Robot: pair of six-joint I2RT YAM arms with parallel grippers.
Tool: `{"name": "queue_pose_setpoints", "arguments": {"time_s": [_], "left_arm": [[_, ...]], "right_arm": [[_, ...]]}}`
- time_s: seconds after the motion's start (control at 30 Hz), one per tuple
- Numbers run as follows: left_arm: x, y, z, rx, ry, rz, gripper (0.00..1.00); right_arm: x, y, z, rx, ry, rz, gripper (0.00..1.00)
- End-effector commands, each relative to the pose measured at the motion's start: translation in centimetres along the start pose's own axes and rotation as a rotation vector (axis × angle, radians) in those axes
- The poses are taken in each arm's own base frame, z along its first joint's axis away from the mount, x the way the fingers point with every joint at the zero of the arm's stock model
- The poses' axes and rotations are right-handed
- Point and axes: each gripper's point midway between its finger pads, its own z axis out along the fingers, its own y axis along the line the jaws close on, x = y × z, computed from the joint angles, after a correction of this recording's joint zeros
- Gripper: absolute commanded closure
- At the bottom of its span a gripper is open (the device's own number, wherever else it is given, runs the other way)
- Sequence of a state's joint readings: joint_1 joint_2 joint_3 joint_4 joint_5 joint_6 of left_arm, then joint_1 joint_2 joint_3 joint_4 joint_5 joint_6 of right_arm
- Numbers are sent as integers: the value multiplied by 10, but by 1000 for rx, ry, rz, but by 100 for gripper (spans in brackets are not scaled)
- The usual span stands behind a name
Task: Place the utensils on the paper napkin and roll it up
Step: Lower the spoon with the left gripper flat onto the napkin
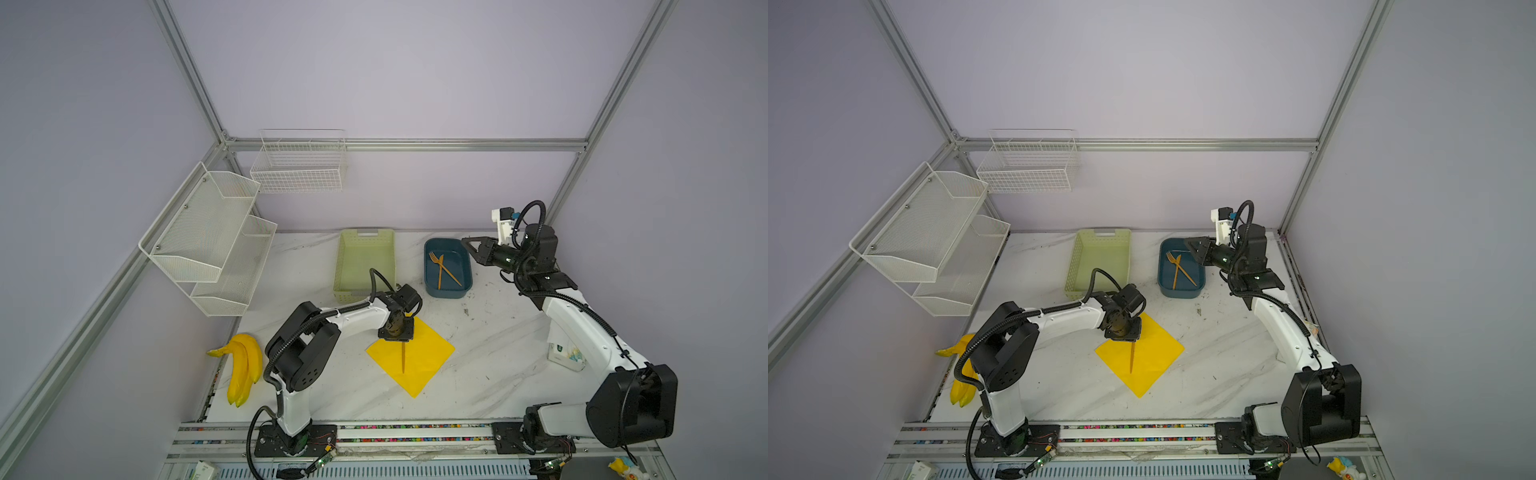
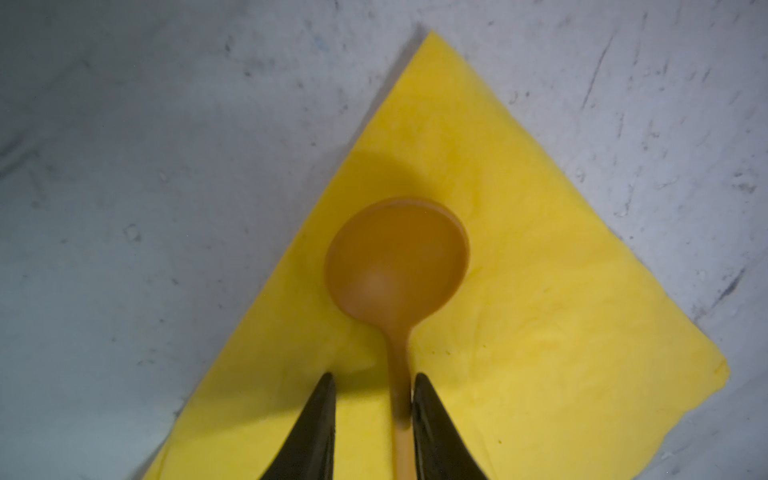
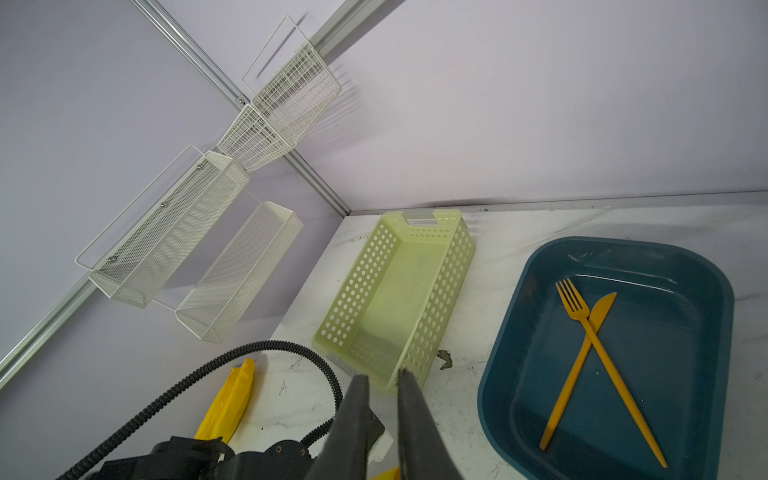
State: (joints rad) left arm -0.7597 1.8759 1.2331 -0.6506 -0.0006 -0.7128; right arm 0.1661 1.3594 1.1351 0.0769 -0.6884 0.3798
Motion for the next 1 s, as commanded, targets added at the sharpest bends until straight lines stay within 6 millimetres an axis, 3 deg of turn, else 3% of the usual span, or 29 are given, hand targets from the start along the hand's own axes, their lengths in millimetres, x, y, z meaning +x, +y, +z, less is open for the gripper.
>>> {"name": "queue_pose_setpoints", "arguments": {"time_s": [0.0, 0.97], "left_arm": [[-24, -20, -18, 44, -61, 23, 70], [-24, -19, -20, 31, -63, 43, 73]], "right_arm": [[-19, 17, -8, -28, -44, -50, 82], [-20, 18, -9, -32, -42, -51, 82]]}}
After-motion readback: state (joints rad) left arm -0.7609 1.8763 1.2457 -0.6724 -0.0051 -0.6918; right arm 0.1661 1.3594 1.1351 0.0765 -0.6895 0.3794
